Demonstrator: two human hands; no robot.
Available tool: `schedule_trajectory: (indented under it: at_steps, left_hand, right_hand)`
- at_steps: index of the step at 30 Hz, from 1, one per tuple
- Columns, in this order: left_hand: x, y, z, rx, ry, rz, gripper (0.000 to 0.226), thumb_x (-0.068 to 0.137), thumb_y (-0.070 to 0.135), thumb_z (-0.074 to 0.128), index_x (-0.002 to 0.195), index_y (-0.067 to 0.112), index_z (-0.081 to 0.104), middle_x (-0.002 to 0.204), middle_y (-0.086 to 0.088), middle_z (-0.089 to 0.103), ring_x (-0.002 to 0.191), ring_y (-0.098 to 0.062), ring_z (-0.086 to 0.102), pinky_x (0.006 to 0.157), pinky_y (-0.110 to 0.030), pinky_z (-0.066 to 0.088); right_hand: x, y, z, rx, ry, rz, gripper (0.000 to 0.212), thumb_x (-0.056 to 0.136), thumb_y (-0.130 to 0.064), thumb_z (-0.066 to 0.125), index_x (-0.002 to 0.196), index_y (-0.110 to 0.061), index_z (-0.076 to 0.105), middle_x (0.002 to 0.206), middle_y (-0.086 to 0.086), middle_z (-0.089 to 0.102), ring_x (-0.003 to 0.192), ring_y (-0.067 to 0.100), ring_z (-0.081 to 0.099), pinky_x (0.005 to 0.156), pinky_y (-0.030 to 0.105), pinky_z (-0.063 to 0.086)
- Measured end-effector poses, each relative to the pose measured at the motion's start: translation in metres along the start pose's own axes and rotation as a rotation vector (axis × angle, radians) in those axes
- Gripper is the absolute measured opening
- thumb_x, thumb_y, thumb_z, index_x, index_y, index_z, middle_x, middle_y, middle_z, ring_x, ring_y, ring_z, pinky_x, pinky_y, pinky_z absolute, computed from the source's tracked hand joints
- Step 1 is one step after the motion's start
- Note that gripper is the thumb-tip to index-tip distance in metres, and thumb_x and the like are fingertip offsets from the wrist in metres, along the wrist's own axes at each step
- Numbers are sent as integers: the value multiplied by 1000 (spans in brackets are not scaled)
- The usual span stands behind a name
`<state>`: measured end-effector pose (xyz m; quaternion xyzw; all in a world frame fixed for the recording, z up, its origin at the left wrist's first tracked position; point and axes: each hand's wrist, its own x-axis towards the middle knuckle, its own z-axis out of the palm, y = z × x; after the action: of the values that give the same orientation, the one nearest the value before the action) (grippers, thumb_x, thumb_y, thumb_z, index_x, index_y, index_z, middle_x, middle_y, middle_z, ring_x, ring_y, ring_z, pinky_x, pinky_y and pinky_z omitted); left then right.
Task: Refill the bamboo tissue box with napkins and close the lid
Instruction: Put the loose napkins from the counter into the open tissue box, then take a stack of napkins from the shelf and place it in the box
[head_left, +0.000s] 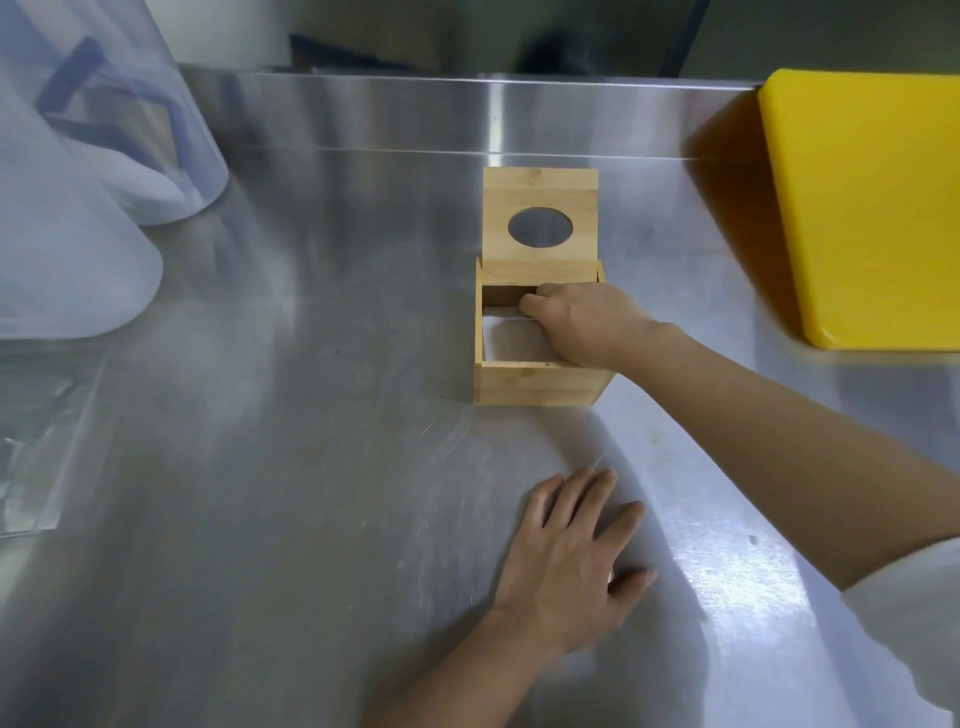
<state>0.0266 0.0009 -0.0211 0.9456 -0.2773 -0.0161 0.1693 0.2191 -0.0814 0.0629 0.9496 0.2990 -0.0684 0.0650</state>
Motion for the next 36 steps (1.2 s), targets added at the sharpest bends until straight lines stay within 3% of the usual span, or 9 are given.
schedule_trajectory:
  at_steps: [3, 8, 16, 20, 22, 25, 28, 31, 36]
  left_hand:
    - [0, 0, 0, -2, -3, 0, 52, 86, 56, 44, 127, 25, 50, 139, -9, 49, 130, -25, 40, 105, -43, 24]
    - [-1, -1, 1, -10, 6, 5, 51, 86, 55, 46, 126, 25, 49, 140, -9, 49, 130, -25, 39, 106, -42, 25]
    - [0, -2, -3, -1, -35, 8, 50, 86, 55, 43, 126, 26, 46, 140, -9, 48, 131, -26, 39, 106, -42, 21]
    - [0, -3, -8, -51, -142, -5, 49, 86, 56, 38, 125, 29, 49, 140, -4, 50, 132, -22, 39, 107, -41, 22]
    - [2, -6, -16, -94, -182, 16, 49, 87, 52, 40, 128, 27, 49, 146, -4, 43, 137, -20, 32, 111, -43, 24]
    - [18, -17, -50, -162, -421, 50, 54, 90, 42, 52, 139, 24, 38, 156, -2, 21, 143, -18, 13, 116, -39, 10]
    - [47, -34, -108, -178, -634, 23, 56, 89, 42, 56, 140, 28, 36, 149, 0, 37, 135, -22, 33, 108, -38, 28]
    - [80, -61, -170, -103, -625, -14, 57, 91, 47, 52, 142, 30, 32, 147, 2, 39, 132, -18, 37, 103, -32, 32]
    - [136, -106, -285, 1, -403, -24, 56, 87, 55, 49, 138, 35, 36, 137, 5, 49, 122, -21, 49, 99, -40, 41]
  right_hand:
    - [1, 1, -2, 34, -87, -29, 26, 94, -10, 42, 118, -12, 53, 109, 11, 62, 95, 31, 60, 71, 37, 49]
    - [8, 0, -9, -25, -279, -35, 23, 94, -13, 39, 107, -18, 57, 87, 2, 54, 80, 24, 52, 61, 32, 38]
    - [6, -3, -12, 20, -272, 12, 24, 94, -15, 39, 111, -16, 57, 92, 4, 58, 84, 25, 54, 64, 32, 40]
    - [-1, -4, -22, 226, -184, 65, 27, 95, -15, 41, 117, -14, 57, 113, 9, 63, 100, 28, 57, 72, 31, 41]
    - [-6, -2, -33, 306, -134, 71, 25, 95, -17, 44, 116, -13, 58, 112, 8, 63, 96, 25, 55, 72, 30, 39]
    - [-10, 6, -55, 366, -60, 78, 22, 95, -23, 46, 110, -16, 60, 105, 6, 65, 91, 23, 58, 75, 36, 48]
    - [-11, 16, -85, 404, -24, 82, 25, 95, -24, 46, 117, -19, 58, 112, 3, 63, 98, 21, 58, 81, 32, 48]
    - [-6, 27, -118, 473, 14, 54, 26, 95, -24, 49, 117, -17, 58, 113, 0, 62, 97, 18, 56, 83, 27, 46]
    - [15, 53, -183, 530, 137, 48, 23, 94, -23, 52, 116, -18, 59, 97, -6, 57, 91, 14, 56, 84, 29, 48]
